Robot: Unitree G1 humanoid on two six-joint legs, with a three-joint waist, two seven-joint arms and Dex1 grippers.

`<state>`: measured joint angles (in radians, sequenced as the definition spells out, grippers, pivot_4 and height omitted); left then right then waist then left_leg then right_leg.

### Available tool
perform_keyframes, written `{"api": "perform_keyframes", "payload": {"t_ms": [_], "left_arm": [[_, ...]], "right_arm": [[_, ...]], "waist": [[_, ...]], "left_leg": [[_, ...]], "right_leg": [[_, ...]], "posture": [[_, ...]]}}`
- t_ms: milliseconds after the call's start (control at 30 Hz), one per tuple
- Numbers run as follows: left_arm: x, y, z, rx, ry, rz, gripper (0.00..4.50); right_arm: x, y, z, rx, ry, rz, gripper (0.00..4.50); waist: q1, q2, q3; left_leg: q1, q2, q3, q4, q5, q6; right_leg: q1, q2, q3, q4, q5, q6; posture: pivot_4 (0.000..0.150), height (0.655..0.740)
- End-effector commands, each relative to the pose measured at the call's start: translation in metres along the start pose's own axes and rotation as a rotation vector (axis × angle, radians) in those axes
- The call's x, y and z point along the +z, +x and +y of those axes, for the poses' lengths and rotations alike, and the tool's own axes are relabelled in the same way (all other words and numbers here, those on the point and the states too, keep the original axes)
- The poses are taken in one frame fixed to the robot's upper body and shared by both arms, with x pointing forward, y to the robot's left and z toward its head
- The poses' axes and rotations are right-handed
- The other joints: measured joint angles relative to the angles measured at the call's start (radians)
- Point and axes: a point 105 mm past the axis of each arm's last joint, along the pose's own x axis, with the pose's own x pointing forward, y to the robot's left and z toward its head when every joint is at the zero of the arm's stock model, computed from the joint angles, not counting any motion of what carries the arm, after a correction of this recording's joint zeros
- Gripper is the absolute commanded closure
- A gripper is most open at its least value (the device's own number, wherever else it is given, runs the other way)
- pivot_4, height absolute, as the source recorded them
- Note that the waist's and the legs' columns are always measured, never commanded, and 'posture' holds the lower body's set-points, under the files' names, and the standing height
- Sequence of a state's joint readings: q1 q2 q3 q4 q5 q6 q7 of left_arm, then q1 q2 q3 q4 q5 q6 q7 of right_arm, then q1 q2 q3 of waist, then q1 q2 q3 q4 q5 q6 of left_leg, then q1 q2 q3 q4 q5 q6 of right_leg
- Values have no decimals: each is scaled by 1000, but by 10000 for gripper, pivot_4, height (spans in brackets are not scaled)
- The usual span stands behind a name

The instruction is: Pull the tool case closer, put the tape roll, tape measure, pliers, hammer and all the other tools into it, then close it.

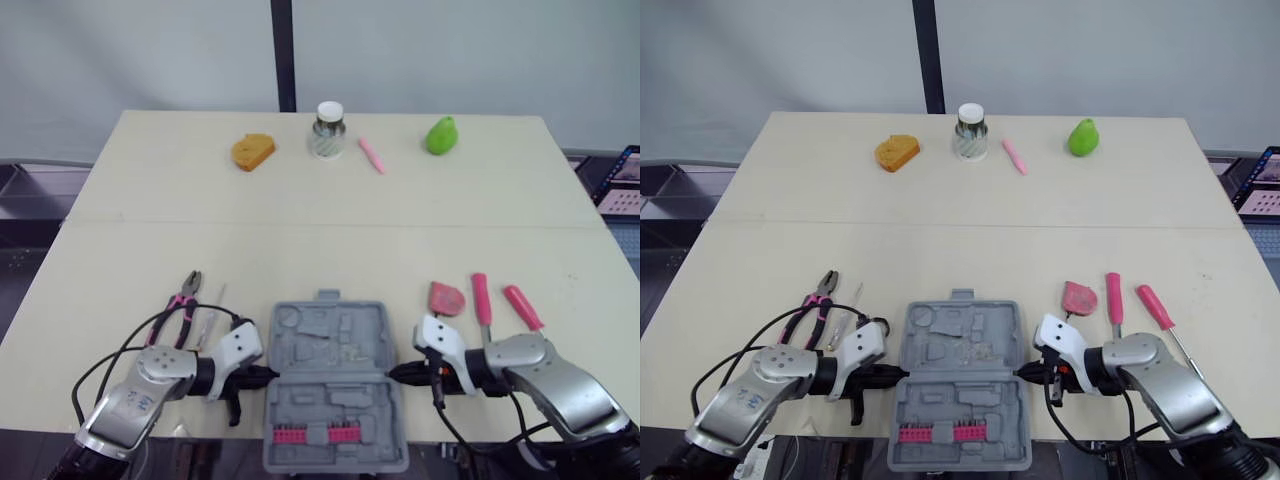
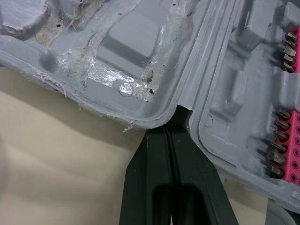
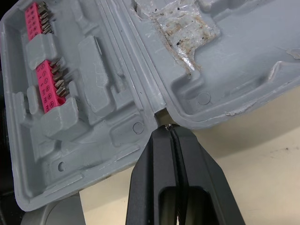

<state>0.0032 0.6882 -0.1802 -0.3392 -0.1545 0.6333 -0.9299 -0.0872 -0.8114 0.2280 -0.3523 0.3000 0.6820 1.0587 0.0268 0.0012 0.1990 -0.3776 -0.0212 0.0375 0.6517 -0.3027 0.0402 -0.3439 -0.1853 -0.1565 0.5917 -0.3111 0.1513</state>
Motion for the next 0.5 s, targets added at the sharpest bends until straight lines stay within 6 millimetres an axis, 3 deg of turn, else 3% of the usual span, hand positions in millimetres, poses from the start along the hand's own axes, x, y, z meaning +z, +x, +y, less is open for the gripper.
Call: {"api": "perform_keyframes", "payload": {"t_ms": [33,500], "left_arm": [[6,1,-6,-24,19,-21,45000],[7,2,-5,-23,20,-24,45000]], "right_arm": [[9,0,13,68,-31,-28,44359],[11,3,17,85,-28,-31,44359]], "waist": [[0,0,0],[0,0,0]], "left_leg": [[0,0,0,0,0,0],[0,0,0,0,0,0]], "right_leg": [[0,0,0,0,0,0],[0,0,0,0,0,0]], "posture": [[1500,7400],[1500,7400]]}}
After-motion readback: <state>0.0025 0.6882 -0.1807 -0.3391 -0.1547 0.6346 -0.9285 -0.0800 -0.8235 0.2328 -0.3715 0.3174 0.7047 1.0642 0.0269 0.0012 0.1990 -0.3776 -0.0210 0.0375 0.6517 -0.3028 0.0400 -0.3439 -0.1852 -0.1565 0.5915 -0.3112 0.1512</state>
